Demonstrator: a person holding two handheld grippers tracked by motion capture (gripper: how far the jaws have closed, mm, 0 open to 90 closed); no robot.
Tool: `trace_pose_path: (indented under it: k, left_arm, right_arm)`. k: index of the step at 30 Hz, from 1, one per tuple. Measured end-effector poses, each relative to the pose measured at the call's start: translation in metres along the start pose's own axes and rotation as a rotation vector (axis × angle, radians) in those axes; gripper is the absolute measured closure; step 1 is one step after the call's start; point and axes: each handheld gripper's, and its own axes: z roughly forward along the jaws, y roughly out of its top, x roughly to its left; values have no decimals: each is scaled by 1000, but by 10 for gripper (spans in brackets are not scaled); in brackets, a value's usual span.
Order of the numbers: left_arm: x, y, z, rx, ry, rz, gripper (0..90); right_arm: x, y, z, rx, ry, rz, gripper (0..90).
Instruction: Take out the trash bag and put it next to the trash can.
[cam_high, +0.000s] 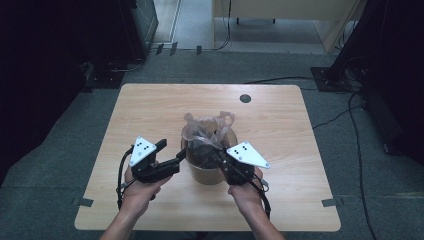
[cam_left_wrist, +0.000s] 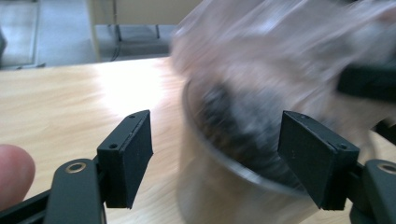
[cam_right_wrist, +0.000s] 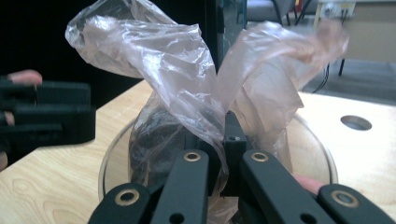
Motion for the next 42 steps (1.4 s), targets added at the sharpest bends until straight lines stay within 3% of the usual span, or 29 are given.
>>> trace_pose_path:
  k: [2, 6, 15, 18, 22, 27, 28, 31, 36, 42]
  left_arm:
    - [11, -10, -2, 10, 47, -12, 215]
    - [23, -23, -1, 37, 89, -36, 185]
    - [48, -54, -2, 127, 192, -30, 129]
    - [61, -67, -5, 168, 254, -22, 106]
    - [79, -85, -10, 235, 323, -44, 100]
    - [99, -103, -20, 286, 368, -56, 100]
    - [102, -106, -21, 304, 378, -42, 100]
    - [109, -115, -24, 340, 431, -36, 101]
    - [116, -127, -25, 368, 443, -80, 101]
    - [117, -131, -24, 362, 434, -84, 101]
  right_arm:
    - [2, 5, -2, -22, -4, -1, 900]
    - [3, 12, -3, -42, -8, -13, 900]
    - [6, 28, -9, -90, -7, -28, 900]
    - [6, 34, -12, -103, -6, -40, 900]
    - [6, 39, -15, -124, -9, -45, 900]
    - [6, 43, -17, -150, -22, -40, 900]
    - [6, 44, -17, -156, -26, -42, 900]
    - [5, 45, -19, -181, -37, -39, 900]
    - [7, 46, -24, -274, -65, -43, 900]
    - [9, 51, -32, -415, -145, -63, 900]
